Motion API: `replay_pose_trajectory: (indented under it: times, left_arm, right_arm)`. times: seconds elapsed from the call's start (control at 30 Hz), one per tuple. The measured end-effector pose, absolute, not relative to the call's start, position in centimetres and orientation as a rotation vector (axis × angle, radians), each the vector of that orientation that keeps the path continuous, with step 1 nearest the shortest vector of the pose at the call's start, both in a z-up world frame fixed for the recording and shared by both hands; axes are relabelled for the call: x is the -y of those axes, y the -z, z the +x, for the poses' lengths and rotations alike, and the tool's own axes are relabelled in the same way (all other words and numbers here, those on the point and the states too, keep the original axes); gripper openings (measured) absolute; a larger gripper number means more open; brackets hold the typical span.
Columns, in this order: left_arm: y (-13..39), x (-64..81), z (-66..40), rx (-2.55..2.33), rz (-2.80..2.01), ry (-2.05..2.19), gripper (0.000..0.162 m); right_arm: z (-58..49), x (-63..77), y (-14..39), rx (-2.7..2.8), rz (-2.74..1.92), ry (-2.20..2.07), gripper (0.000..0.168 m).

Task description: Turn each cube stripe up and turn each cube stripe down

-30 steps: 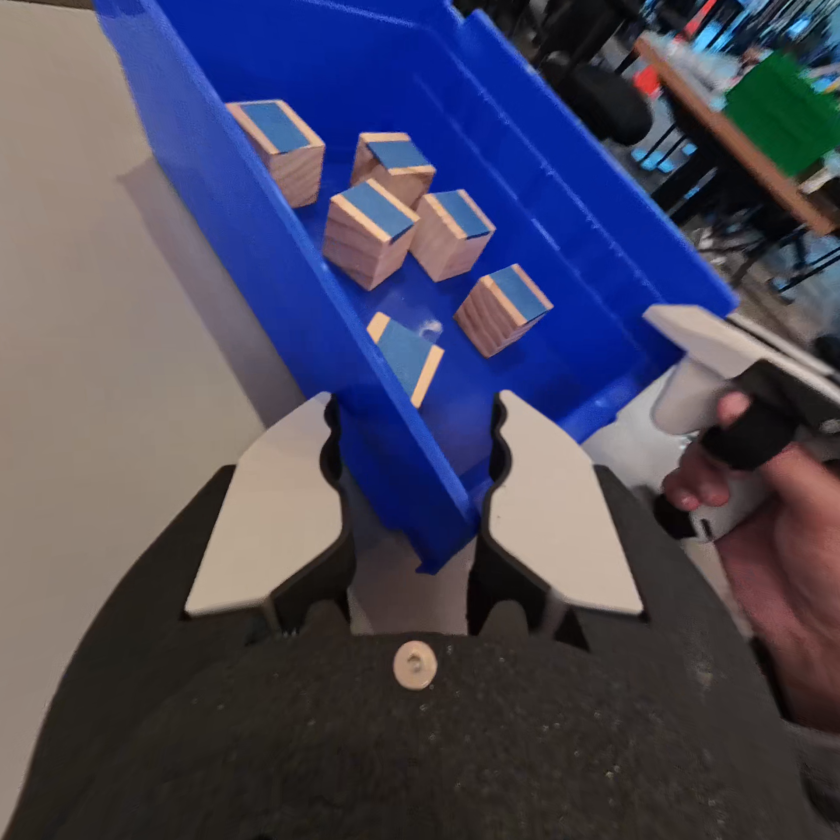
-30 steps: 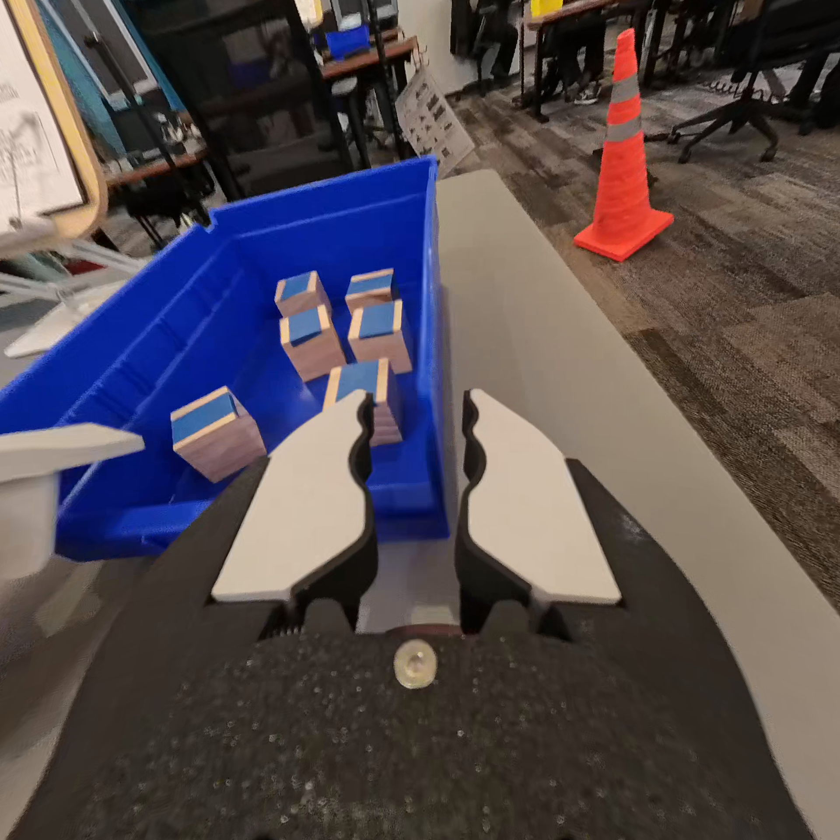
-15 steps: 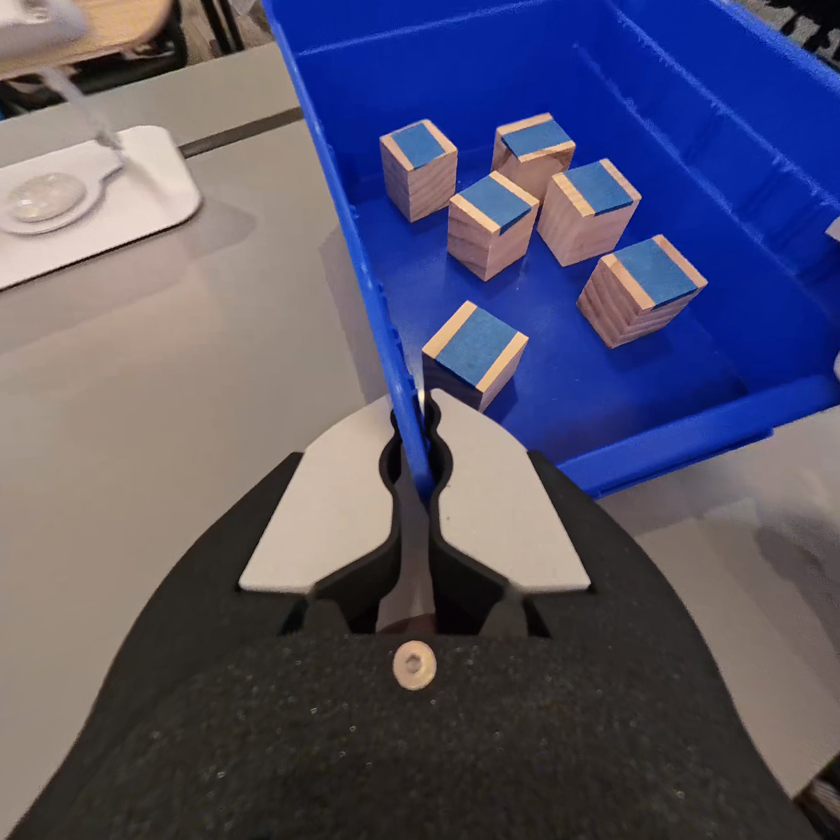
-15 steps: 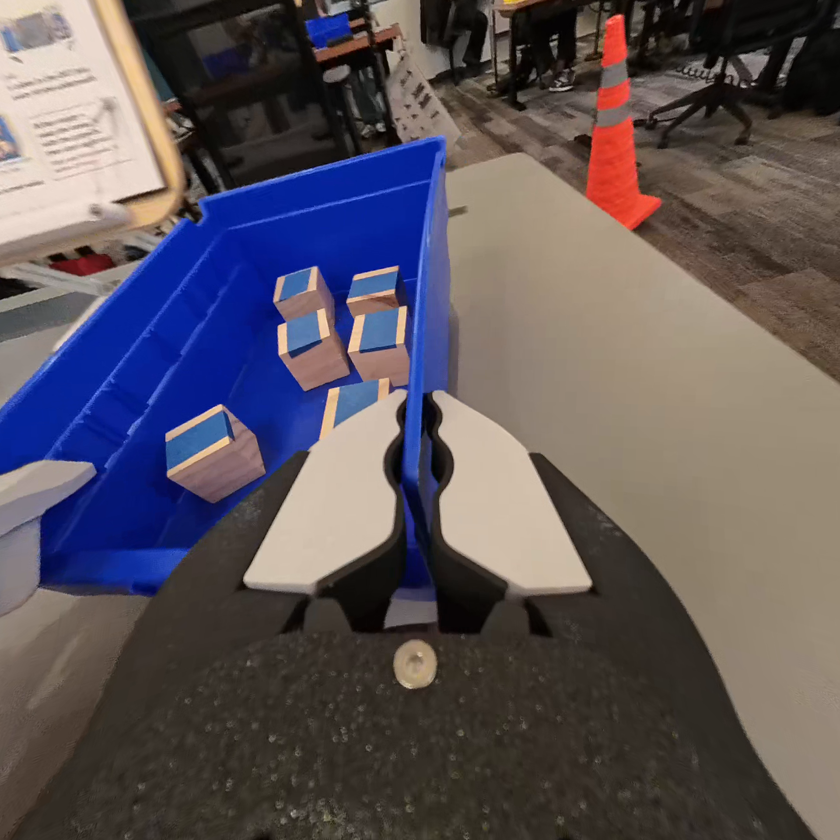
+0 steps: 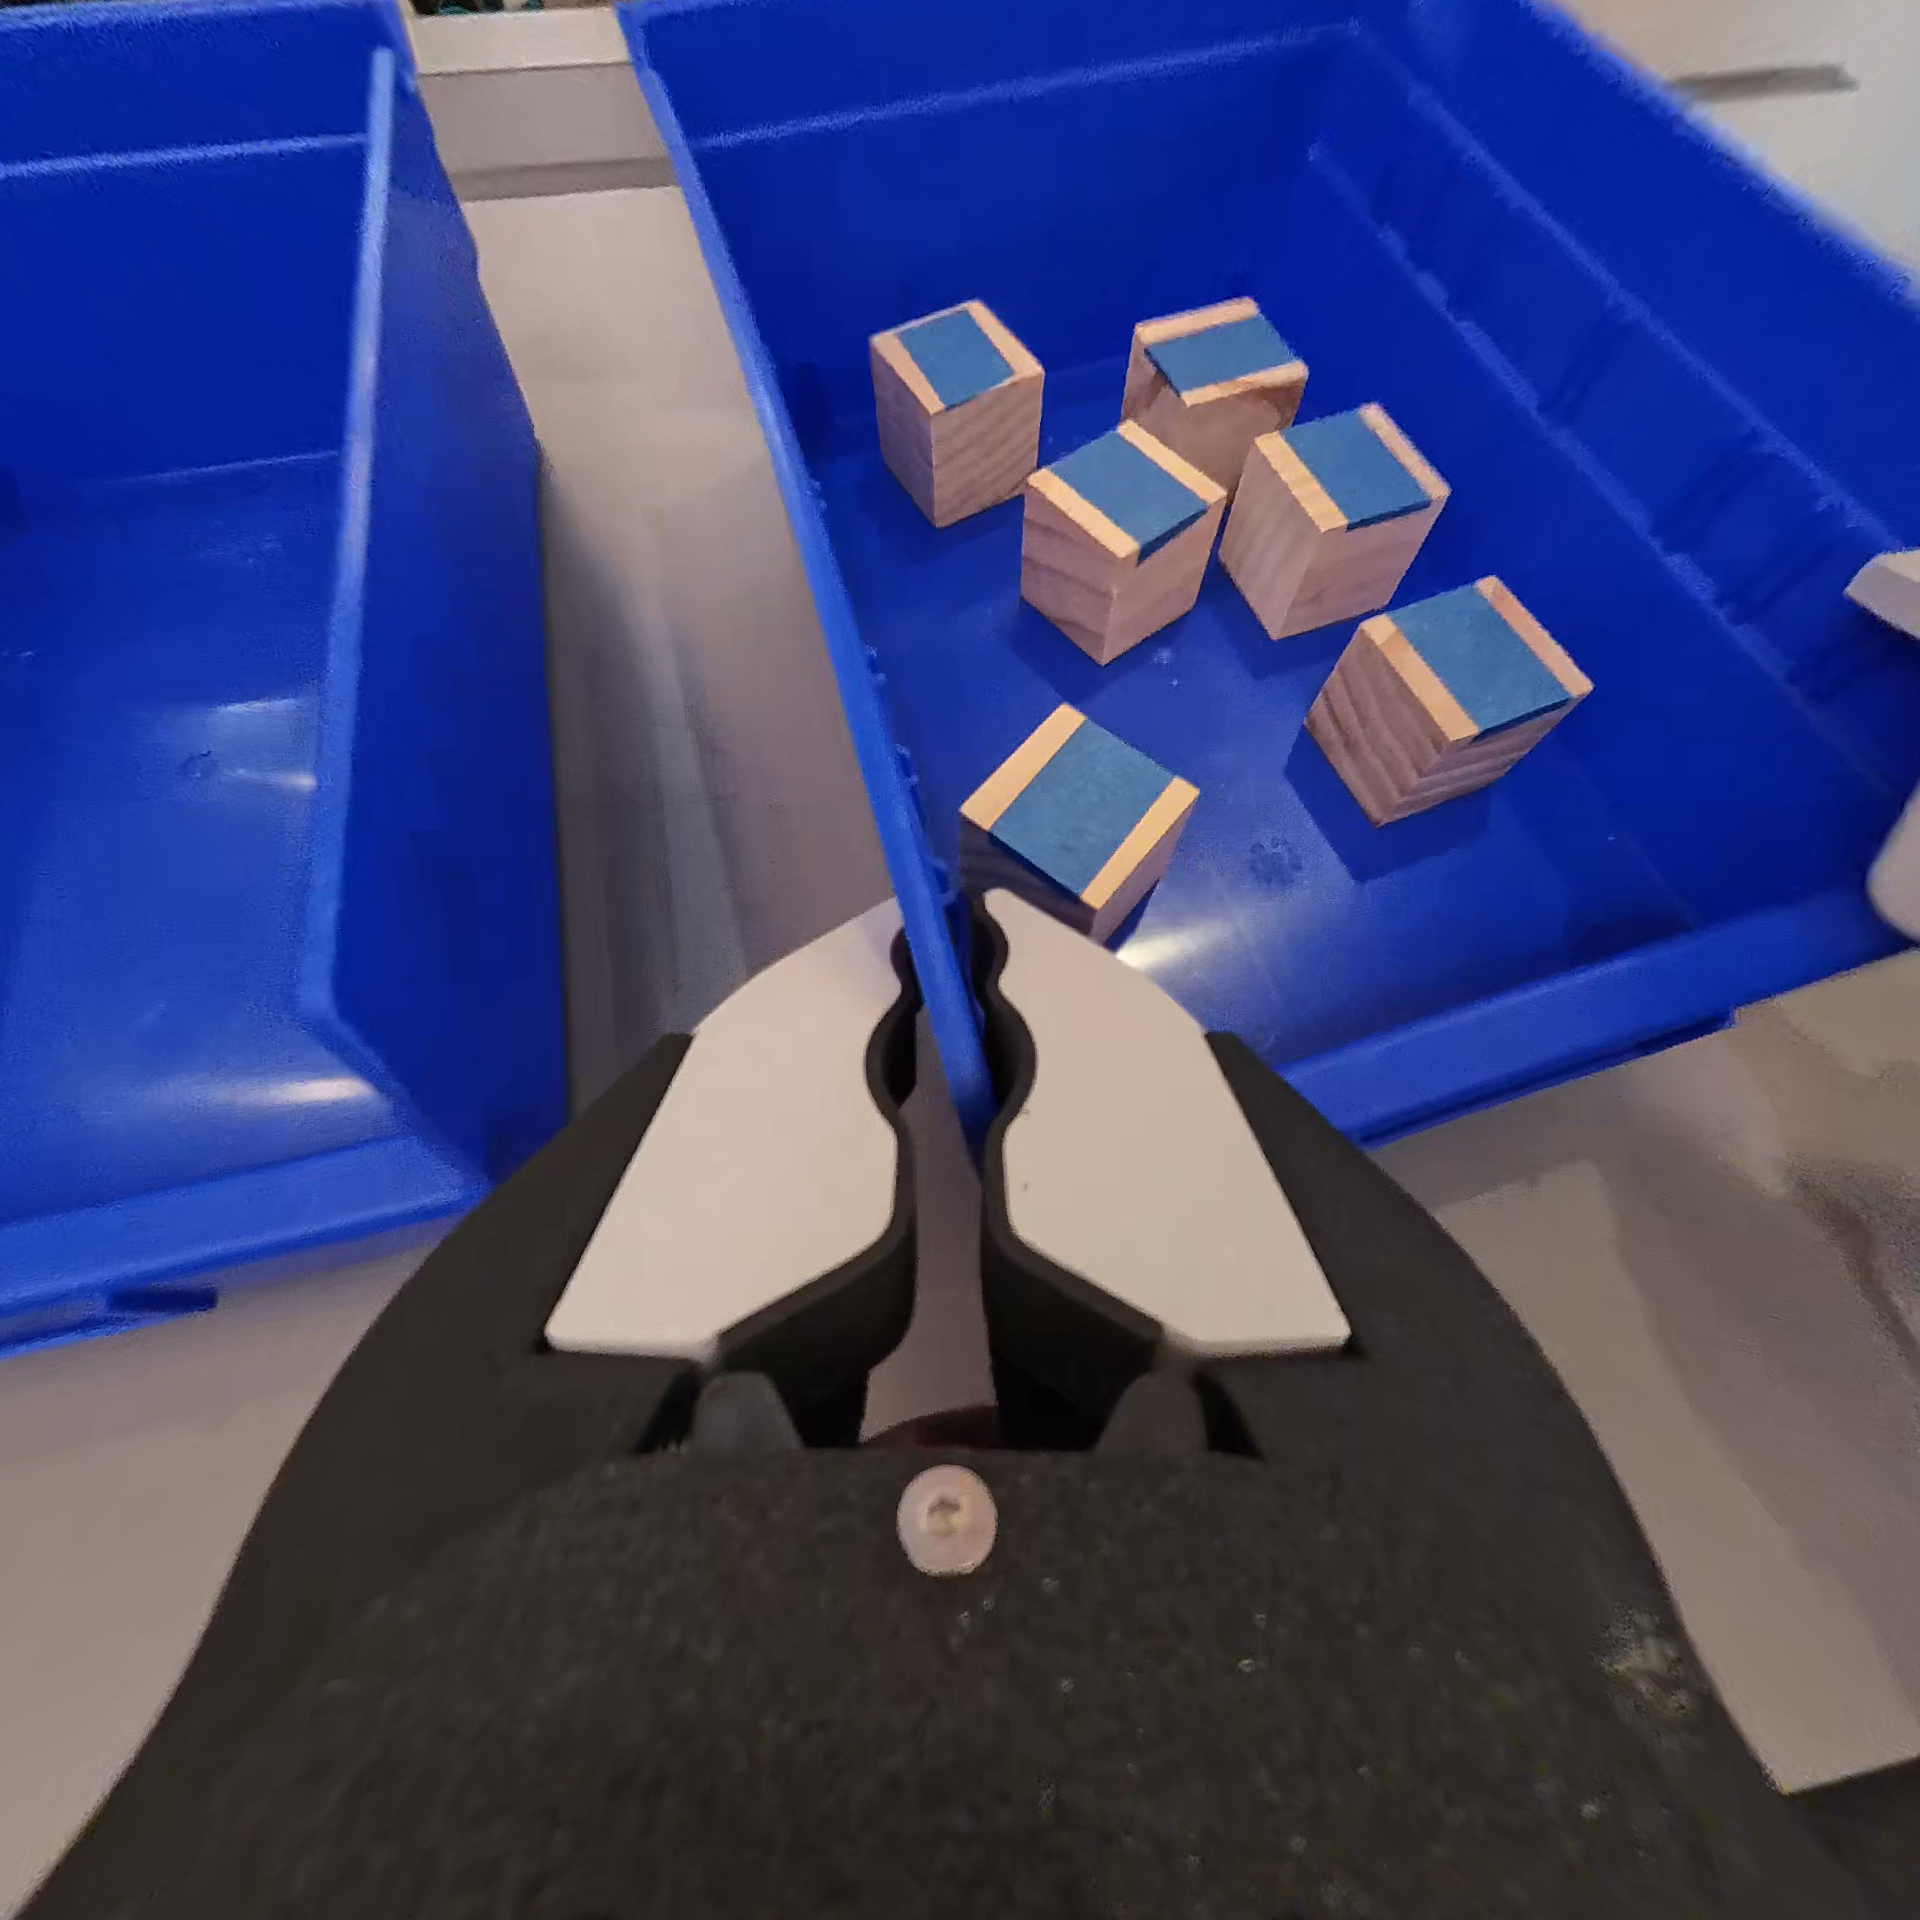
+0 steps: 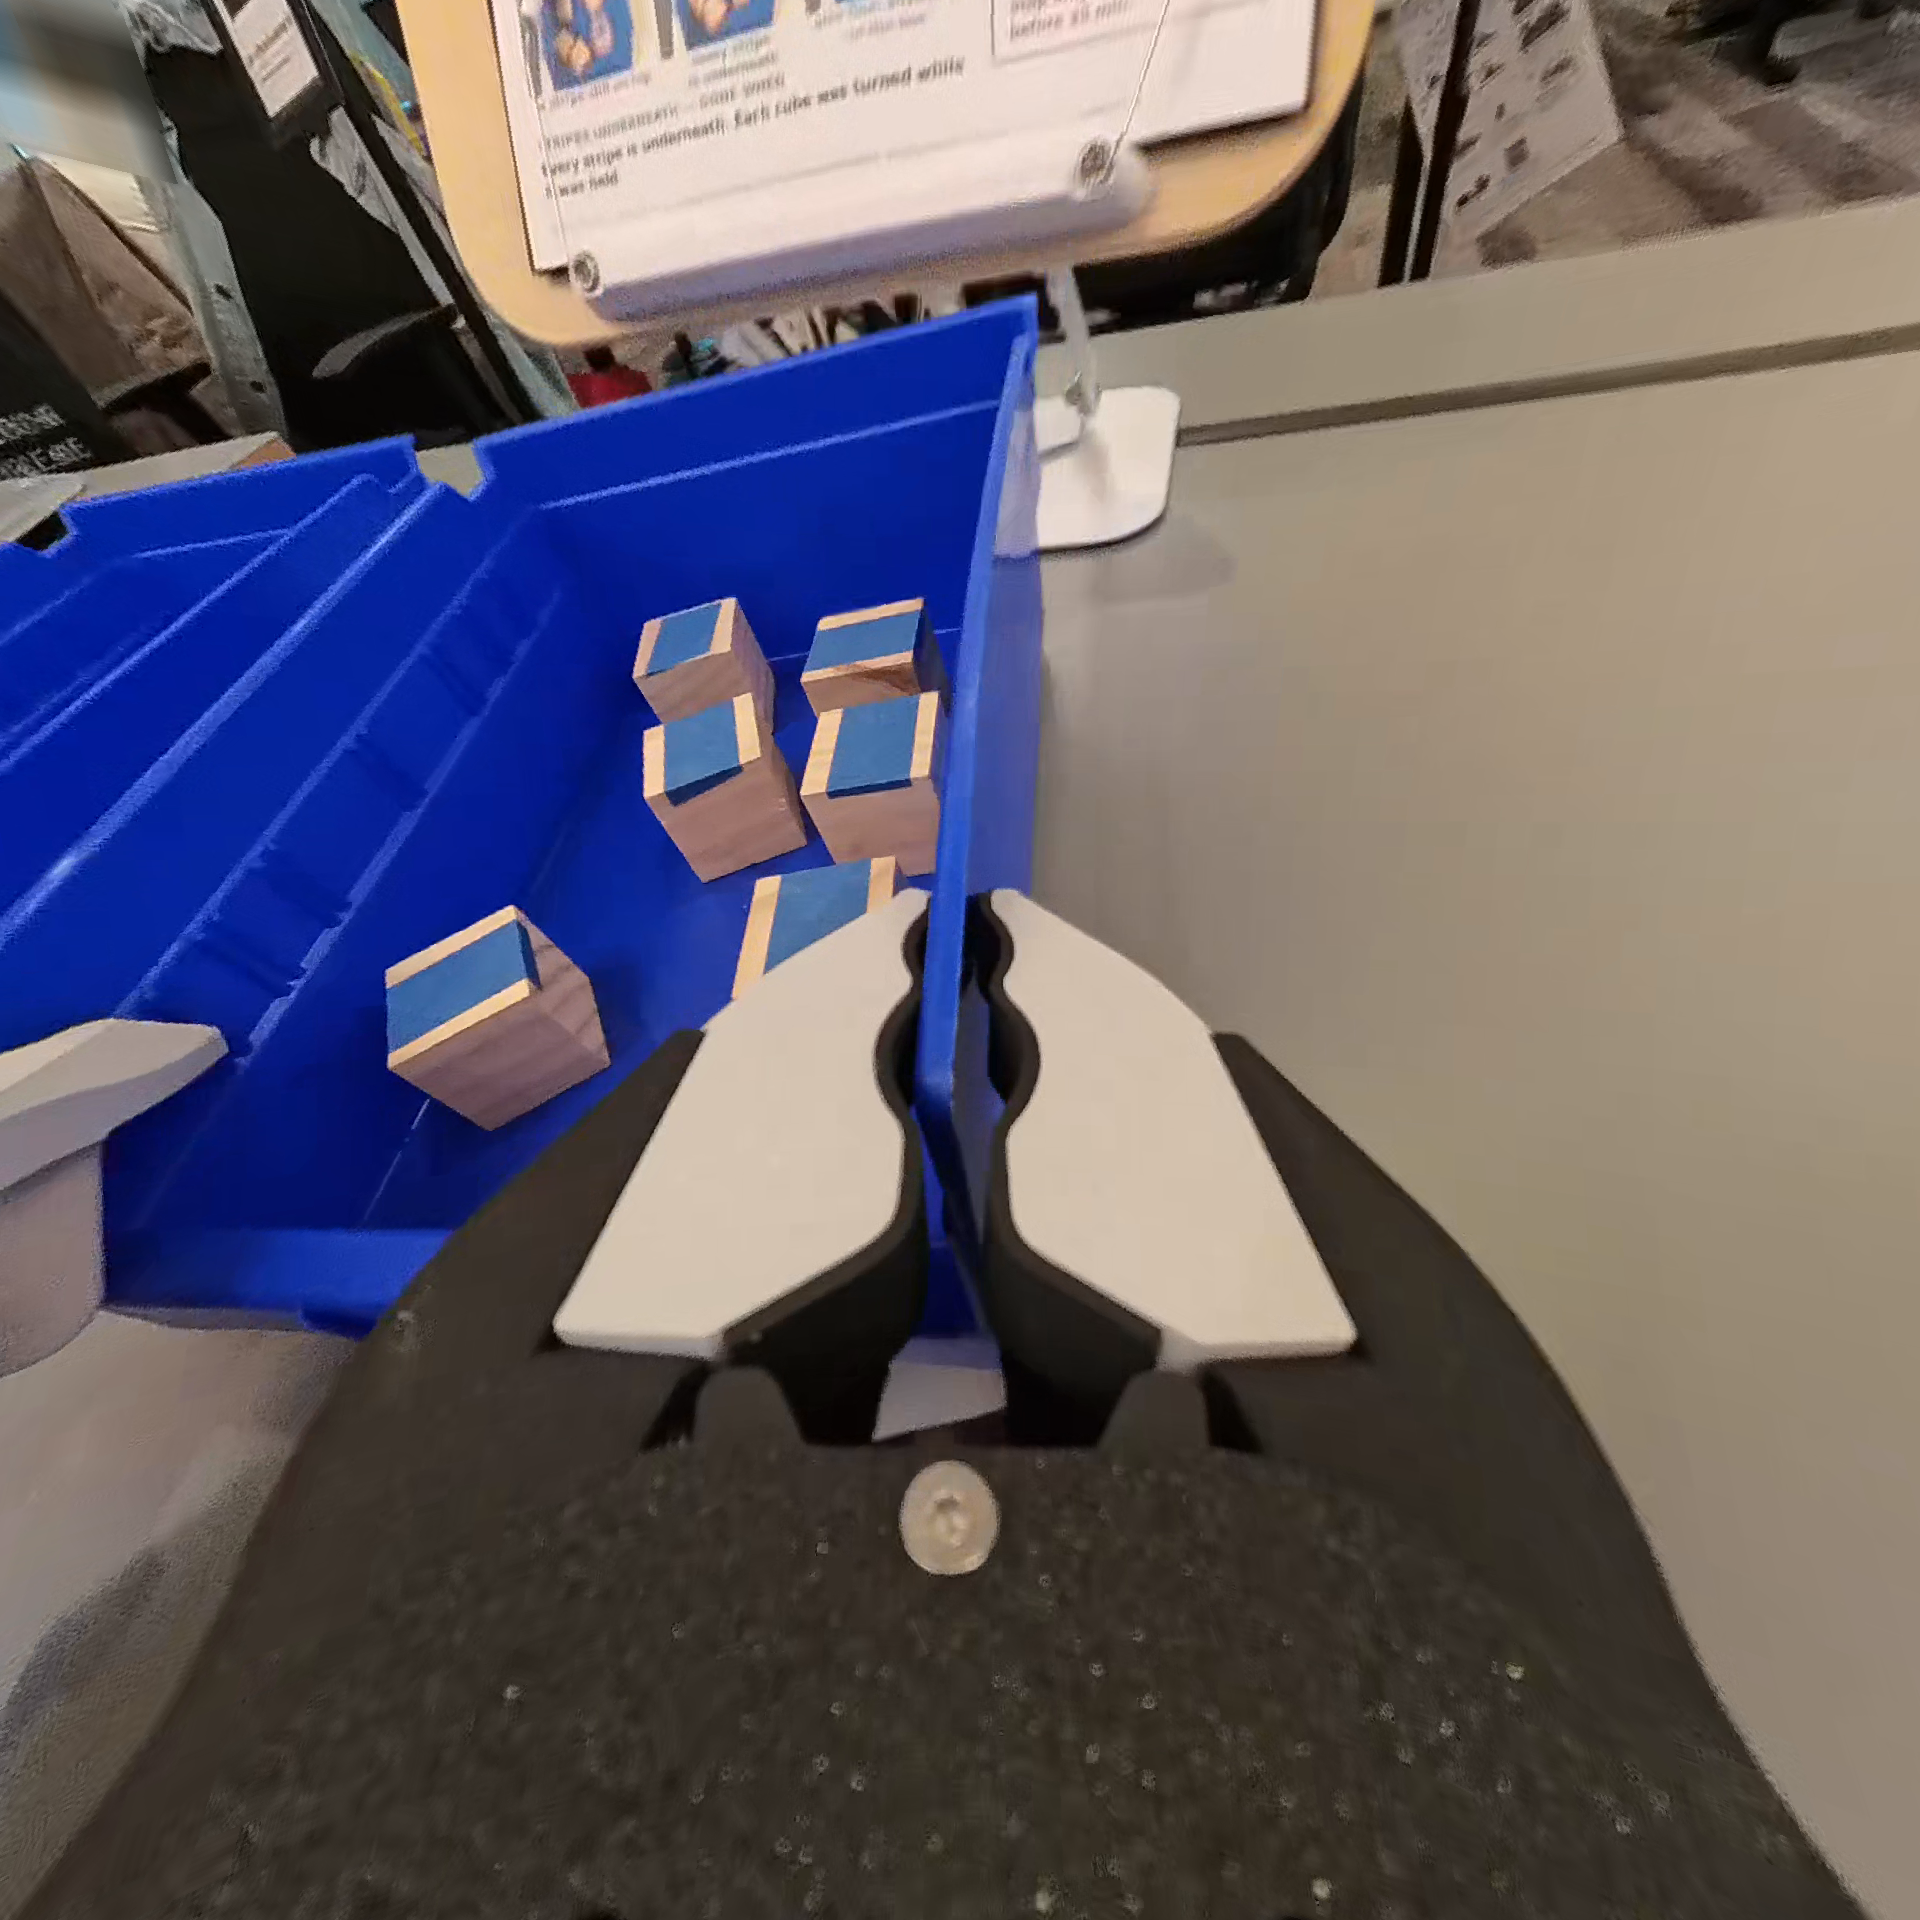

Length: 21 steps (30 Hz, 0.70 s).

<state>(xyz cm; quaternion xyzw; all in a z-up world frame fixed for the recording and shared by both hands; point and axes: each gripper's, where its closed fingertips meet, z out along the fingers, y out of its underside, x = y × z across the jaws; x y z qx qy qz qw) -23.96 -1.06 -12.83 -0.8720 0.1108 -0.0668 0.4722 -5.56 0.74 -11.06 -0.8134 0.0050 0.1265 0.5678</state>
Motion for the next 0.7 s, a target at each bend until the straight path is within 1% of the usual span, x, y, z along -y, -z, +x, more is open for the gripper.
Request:
replay_pose_trajectory:
  times: [0.13,0.17,0.2,0.27,0.33,0.4,0.5,0.53,0.6,0.7]
  left_arm:
    - [12.8,0.3,-24.2,-0.278,-2.134,0.186,0.009]
    - [12.8,0.4,-23.9,-0.286,-2.131,0.244,0.018]
    - [12.6,0.9,-23.3,-0.289,-2.128,0.346,0.031]
    - [11.3,3.0,-22.5,-0.282,-2.094,0.623,0.058]
    - [9.2,5.6,-24.0,-0.255,-1.997,0.85,0.063]
    - [8.2,6.9,-28.8,-0.178,-1.938,0.9,0.077]
    - [9.1,7.3,-39.2,-0.053,-1.968,0.757,0.078]
    - [9.1,7.3,-42.8,-0.006,-1.943,0.687,0.079]
    - [8.7,7.0,-47.9,0.021,-1.872,0.582,0.065]
    - [10.6,4.2,-51.5,-0.015,-1.923,0.439,0.064]
  right_arm:
    - [-6.1,-0.9,11.5,0.009,-1.895,-0.361,0.01]
    - [-6.3,-0.9,11.5,0.045,-1.889,-0.389,0.013]
    - [-6.2,-0.7,11.4,0.079,-1.878,-0.409,0.015]
    - [-5.3,-0.1,10.7,0.118,-1.815,-0.393,0.048]
    - [-4.8,1.3,8.8,0.194,-1.672,-0.351,0.062]
    - [-5.5,3.2,6.9,0.332,-1.524,-0.272,0.063]
    - [-8.7,5.9,6.8,0.5,-1.422,-0.199,0.064]
    - [-10.0,6.9,6.7,0.522,-1.384,-0.228,0.068]
    - [-13.3,9.1,6.6,0.59,-1.324,-0.341,0.07]
    - [-17.6,11.4,6.9,0.696,-1.32,-0.462,0.072]
